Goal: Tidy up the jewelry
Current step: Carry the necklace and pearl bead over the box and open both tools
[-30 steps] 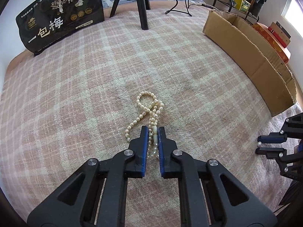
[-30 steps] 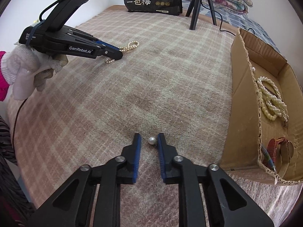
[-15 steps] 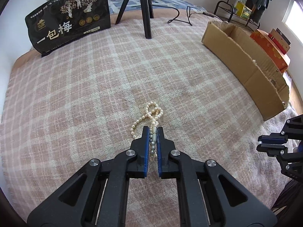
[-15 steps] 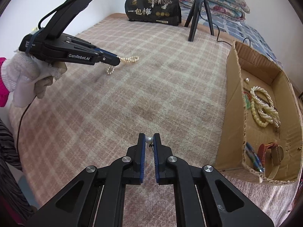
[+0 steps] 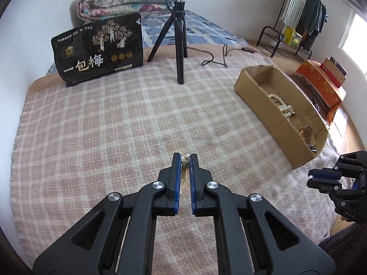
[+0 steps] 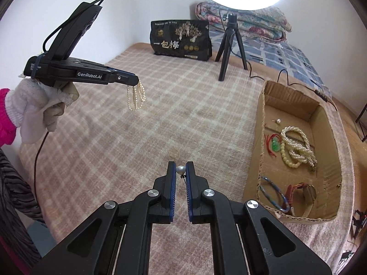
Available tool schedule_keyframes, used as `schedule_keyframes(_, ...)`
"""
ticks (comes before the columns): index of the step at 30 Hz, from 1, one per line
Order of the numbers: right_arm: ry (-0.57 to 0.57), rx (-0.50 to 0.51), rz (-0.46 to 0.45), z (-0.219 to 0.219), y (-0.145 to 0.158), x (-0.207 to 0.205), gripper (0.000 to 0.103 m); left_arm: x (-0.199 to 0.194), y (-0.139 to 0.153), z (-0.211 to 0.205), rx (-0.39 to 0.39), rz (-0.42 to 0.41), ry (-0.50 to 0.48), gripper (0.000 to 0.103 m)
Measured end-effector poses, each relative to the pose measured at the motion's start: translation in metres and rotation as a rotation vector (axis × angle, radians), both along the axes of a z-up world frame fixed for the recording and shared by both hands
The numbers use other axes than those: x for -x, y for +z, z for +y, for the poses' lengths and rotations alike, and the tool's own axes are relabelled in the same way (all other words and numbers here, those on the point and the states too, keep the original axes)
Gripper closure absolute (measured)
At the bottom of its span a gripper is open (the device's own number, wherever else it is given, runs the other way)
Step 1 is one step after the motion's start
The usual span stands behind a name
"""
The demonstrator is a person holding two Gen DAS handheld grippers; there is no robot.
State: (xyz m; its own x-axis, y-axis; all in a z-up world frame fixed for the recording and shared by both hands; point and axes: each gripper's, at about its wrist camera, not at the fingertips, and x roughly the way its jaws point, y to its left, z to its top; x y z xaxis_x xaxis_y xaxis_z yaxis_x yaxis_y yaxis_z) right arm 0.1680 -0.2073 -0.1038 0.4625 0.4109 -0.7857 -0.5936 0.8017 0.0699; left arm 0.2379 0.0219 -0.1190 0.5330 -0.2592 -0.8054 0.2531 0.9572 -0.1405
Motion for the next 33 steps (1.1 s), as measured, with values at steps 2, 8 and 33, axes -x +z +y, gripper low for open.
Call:
schedule_keyframes(2,-0.011,-0.009,-0.012,-0.005,0.007,0.001,0.096,0.004,0.007,-0.002,0.007,-0.01,-0.003,0.098)
schedule_keyframes(8,-0.055,-0.032,-0.047,-0.022,0.026,0.002,0.096,0.011,0.025,-0.013,0.035,-0.04,-0.023,0.098)
schedule_keyframes(33,-0.235,-0.055,-0.144,-0.111,0.064,-0.041,0.096,0.022,0.066,-0.138,0.134,-0.097,-0.216,0.098)
